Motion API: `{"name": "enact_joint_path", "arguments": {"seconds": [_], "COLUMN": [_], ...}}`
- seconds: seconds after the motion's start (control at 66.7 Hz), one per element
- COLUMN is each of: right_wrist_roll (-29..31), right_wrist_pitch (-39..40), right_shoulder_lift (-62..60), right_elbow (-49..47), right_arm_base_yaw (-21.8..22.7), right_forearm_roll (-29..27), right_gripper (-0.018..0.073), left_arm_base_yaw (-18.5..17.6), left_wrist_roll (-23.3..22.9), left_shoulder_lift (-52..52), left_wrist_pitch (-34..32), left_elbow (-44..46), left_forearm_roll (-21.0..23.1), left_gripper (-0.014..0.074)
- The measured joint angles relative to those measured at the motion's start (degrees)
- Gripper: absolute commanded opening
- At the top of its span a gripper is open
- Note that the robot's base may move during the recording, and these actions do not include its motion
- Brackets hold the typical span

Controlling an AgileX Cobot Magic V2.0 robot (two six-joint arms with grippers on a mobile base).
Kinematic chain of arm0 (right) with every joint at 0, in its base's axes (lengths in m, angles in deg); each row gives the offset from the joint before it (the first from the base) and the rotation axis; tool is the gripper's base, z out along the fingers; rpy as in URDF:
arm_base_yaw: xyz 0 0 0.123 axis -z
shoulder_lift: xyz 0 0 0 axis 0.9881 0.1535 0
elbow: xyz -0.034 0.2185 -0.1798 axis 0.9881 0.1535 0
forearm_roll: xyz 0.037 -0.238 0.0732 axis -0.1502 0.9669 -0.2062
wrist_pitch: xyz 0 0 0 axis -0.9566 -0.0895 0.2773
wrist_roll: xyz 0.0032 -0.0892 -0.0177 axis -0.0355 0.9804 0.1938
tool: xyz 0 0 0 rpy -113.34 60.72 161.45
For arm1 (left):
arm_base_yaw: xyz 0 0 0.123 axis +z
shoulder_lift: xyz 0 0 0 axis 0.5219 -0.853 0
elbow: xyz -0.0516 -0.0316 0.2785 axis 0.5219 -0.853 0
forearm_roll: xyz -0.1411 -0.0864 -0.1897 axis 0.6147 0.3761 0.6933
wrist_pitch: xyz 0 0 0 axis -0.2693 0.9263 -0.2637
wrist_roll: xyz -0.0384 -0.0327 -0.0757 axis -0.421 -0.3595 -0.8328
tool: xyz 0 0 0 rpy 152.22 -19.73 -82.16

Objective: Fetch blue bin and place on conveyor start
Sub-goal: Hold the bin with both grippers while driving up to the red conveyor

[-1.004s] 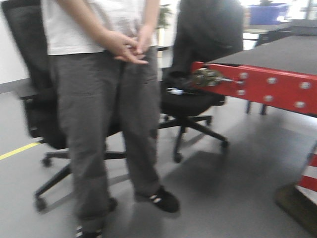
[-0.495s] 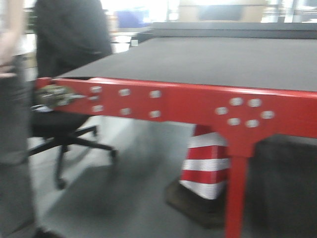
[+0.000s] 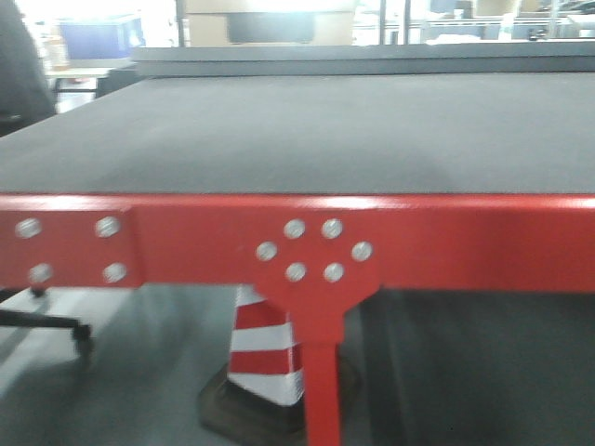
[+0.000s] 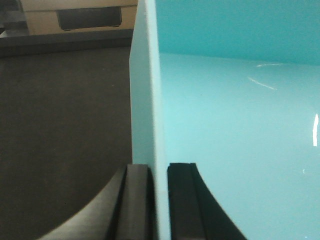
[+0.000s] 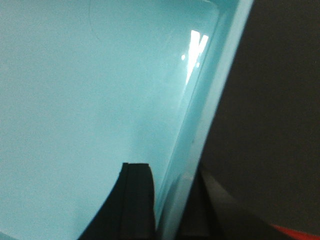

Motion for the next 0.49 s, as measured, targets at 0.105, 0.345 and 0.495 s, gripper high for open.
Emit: {"name": "enact_joint_path", "arguments": {"seconds": [0.105, 0.345, 0.495], "right_wrist_roll": [0.0, 0.0, 0.0], "right_wrist_pitch": [0.0, 0.0, 0.0], "right_shoulder_lift": [0.0, 0.0, 0.0], "right_elbow": [0.0, 0.0, 0.0], "right_arm_base_yaw": [0.0, 0.0, 0.0], "right_forearm_roll": [0.0, 0.0, 0.0], "right_gripper": [-0.0153, -0.0153, -0.0153], "left_arm_base_yaw": [0.0, 0.0, 0.0], "left_wrist_roll": [0.0, 0.0, 0.0], "left_shoulder_lift": [0.0, 0.0, 0.0], "left_wrist_pitch": [0.0, 0.0, 0.0], "left_elbow": [0.0, 0.0, 0.0], "left_forearm_roll": [0.0, 0.0, 0.0], "left_gripper": [-0.0111, -0.0111, -0.0111]}}
